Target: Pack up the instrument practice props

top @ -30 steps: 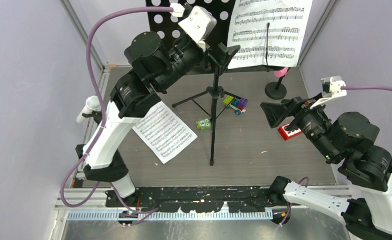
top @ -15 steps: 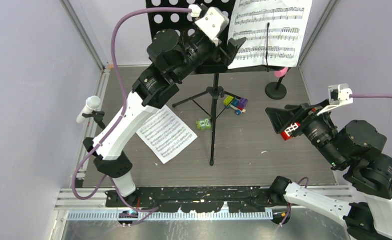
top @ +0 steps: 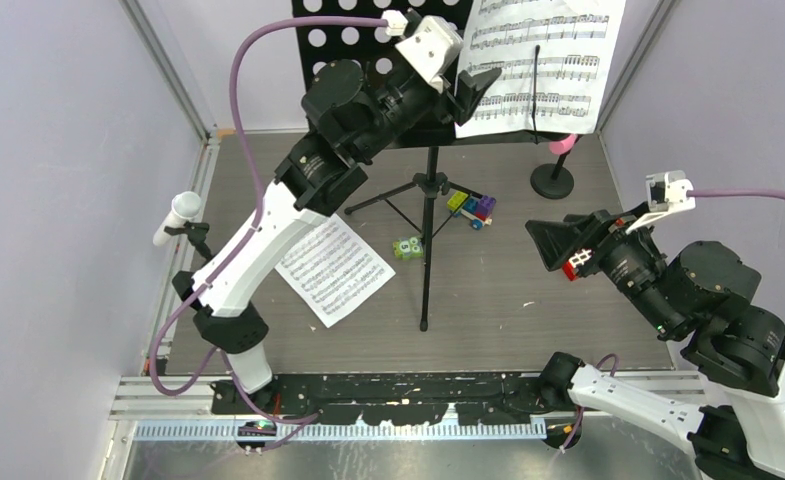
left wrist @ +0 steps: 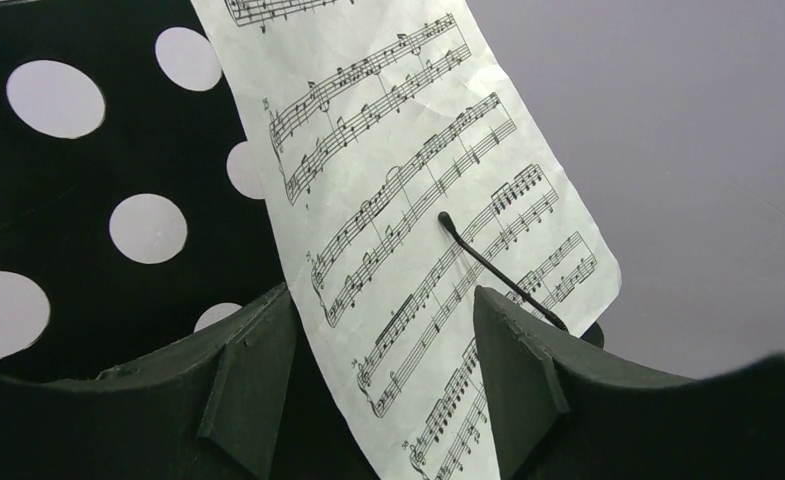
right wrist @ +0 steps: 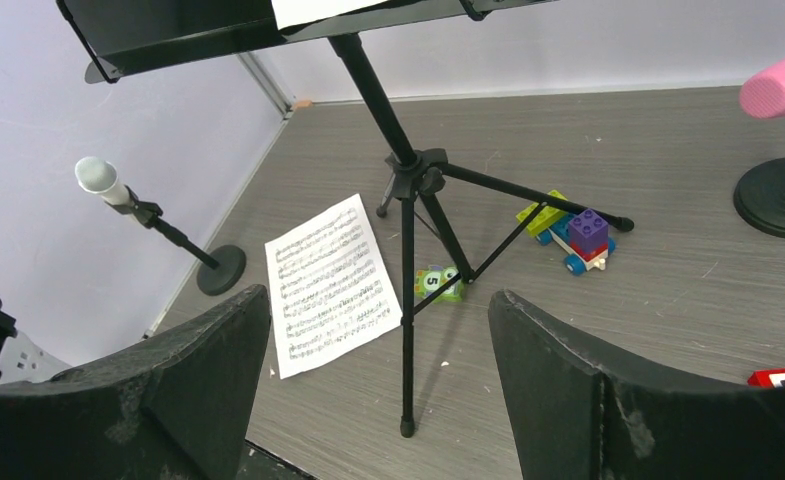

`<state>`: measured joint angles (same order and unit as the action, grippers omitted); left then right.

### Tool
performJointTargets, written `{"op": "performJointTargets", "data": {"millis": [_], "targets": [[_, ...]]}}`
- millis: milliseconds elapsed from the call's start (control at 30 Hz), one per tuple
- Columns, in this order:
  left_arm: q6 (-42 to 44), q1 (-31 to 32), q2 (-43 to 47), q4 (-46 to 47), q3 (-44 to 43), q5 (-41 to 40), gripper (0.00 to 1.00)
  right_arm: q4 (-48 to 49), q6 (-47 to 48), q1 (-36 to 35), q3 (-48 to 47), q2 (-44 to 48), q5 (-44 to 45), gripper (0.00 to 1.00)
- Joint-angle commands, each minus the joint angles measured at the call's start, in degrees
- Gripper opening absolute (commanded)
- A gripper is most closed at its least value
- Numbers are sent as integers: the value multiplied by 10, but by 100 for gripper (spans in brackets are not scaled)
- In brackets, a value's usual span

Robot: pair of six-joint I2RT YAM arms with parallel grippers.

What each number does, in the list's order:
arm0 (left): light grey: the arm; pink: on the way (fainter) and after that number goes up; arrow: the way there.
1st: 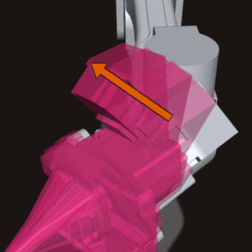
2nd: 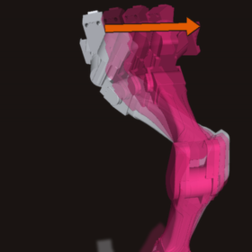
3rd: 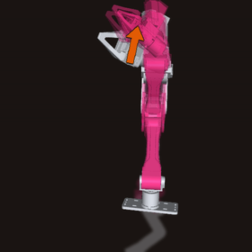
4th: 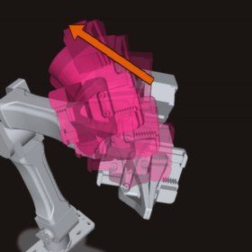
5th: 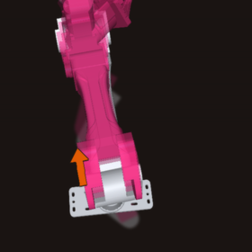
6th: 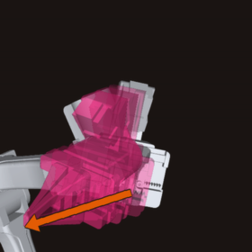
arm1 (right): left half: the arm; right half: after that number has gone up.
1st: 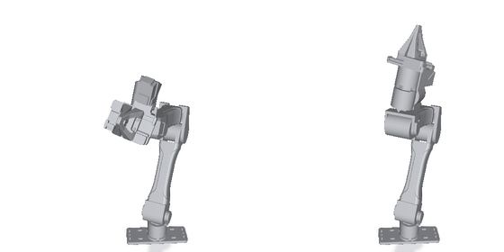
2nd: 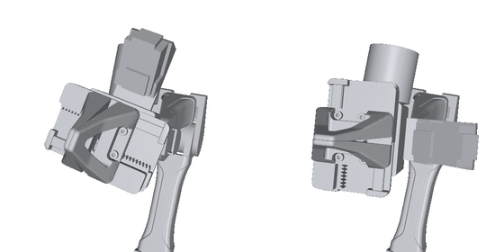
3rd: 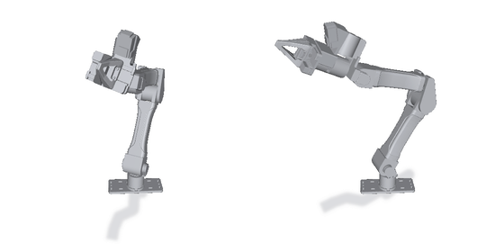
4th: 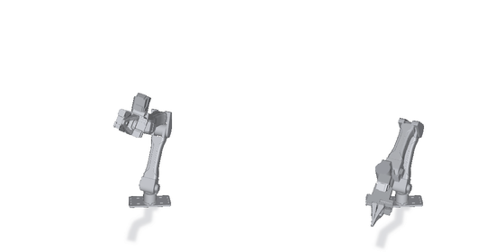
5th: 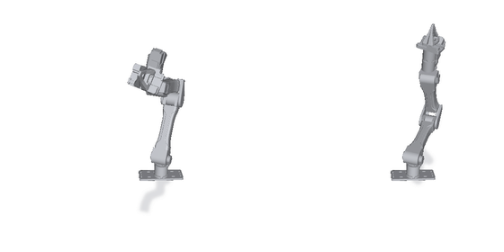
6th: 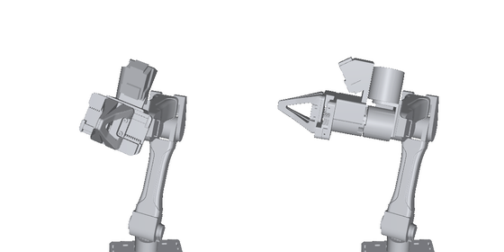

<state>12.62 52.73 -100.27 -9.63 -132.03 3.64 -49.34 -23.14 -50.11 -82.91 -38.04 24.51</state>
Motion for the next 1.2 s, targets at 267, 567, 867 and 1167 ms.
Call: {"op": "performJointTargets", "data": {"millis": [267,567,867,1167], "targets": [[-18,-6,-18,35,-20,9,56,0,-3,1,-4,8,10,84],[-23,-6,-15,36,-18,1,32,3,4,1,-18,-1,9,84],[-25,-6,-7,38,-8,-13,13,38,71,1,-84,-61,25,84],[-23,-6,2,33,-2,-28,0,61,126,1,-194,-161,108,79]]}}
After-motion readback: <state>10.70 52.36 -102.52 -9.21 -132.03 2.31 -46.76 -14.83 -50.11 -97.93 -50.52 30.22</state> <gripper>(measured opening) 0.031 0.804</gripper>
